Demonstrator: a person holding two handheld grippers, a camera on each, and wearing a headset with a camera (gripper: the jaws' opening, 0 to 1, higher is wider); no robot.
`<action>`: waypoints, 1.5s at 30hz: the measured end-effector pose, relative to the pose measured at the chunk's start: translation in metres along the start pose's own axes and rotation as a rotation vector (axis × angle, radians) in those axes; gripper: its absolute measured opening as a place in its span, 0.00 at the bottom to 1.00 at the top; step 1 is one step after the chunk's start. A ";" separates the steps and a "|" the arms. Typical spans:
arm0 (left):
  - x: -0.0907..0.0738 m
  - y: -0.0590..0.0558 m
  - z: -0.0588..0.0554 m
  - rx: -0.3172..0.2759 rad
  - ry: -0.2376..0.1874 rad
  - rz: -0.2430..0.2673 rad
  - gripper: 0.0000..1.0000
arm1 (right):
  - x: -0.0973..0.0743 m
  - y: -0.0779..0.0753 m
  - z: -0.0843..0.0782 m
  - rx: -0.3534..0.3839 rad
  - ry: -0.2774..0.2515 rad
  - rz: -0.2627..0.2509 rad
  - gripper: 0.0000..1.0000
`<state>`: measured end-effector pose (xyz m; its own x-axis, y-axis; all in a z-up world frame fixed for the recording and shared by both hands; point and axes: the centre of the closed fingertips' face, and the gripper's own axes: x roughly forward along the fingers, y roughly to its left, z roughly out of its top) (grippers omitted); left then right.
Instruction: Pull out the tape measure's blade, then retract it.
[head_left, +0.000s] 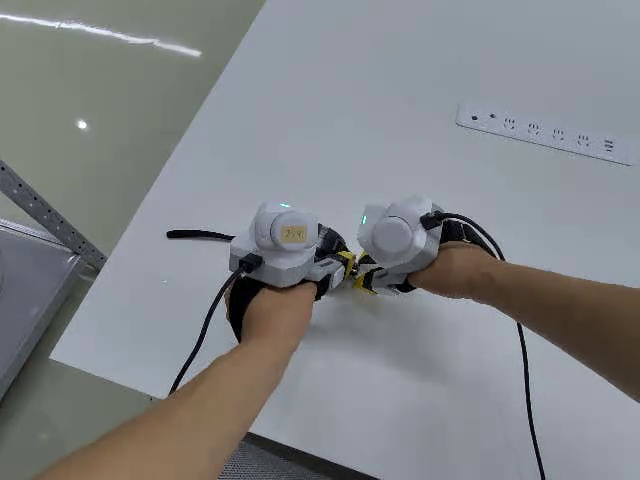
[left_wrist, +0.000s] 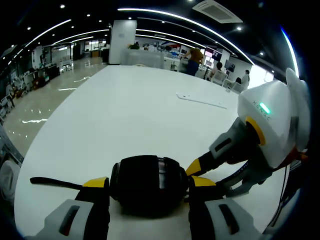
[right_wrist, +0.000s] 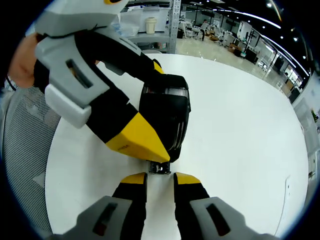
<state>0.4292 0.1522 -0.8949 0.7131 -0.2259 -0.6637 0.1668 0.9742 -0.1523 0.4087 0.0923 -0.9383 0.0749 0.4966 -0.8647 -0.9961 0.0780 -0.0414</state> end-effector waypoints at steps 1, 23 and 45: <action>-0.001 0.000 0.002 -0.007 -0.016 -0.006 0.61 | -0.001 -0.001 -0.001 0.022 -0.005 -0.019 0.21; -0.028 0.004 -0.012 0.054 -0.016 0.008 0.68 | -0.032 0.012 0.016 0.228 -0.140 -0.141 0.29; -0.064 0.003 -0.027 0.096 -0.016 0.005 0.76 | -0.074 0.027 0.016 0.346 -0.226 -0.242 0.38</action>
<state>0.3660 0.1698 -0.8724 0.7248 -0.2219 -0.6523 0.2275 0.9707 -0.0774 0.3770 0.0714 -0.8668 0.3490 0.6017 -0.7185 -0.8776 0.4787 -0.0255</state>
